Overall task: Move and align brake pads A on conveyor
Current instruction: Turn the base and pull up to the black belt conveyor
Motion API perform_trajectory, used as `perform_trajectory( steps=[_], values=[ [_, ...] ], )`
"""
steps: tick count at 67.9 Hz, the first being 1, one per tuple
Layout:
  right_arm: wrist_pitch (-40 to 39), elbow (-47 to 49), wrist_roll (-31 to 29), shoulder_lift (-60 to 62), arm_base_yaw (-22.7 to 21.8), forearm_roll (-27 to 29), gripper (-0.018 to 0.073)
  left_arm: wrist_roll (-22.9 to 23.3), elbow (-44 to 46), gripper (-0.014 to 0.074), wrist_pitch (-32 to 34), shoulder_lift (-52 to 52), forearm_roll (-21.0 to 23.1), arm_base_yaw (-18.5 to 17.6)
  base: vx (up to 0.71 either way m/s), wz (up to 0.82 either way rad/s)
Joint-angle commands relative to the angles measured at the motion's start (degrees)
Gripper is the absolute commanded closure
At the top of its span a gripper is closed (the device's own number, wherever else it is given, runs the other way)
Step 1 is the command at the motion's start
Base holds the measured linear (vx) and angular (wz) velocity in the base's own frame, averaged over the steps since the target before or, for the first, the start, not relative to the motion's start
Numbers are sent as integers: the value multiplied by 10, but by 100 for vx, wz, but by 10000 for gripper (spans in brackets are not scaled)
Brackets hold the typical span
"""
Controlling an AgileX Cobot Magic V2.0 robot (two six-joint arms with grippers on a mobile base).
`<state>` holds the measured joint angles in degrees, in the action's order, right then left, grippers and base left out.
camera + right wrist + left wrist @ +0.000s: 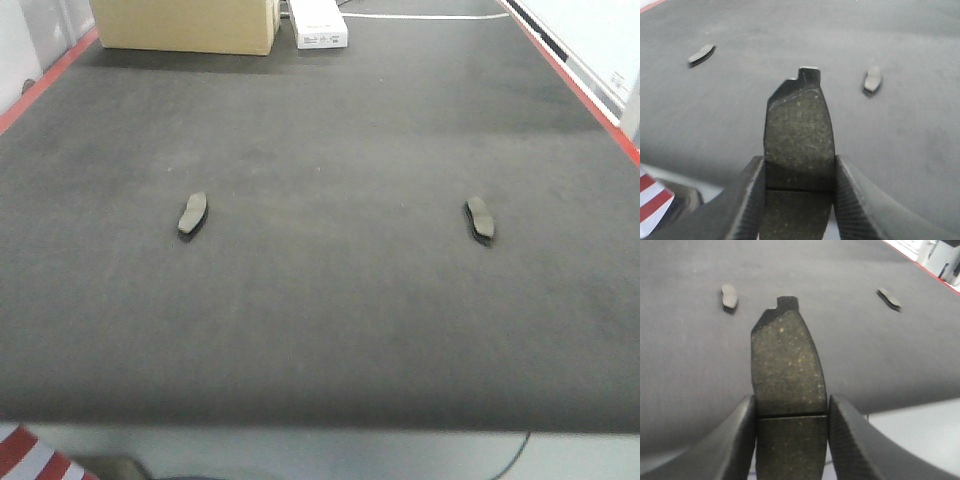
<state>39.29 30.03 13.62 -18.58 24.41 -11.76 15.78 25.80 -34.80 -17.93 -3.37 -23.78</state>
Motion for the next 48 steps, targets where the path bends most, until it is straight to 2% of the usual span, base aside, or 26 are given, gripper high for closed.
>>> perform_trajectory(
  steps=[1, 48],
  values=[
    [-50, 16, -4, -5, -4, -11, 564, 0, 17, 602, 53, -5, 1, -1, 38, 3],
    [-50, 16, -4, -5, -4, -11, 564, 0, 17, 602, 53, -5, 1, -1, 29, -3]
  ],
)
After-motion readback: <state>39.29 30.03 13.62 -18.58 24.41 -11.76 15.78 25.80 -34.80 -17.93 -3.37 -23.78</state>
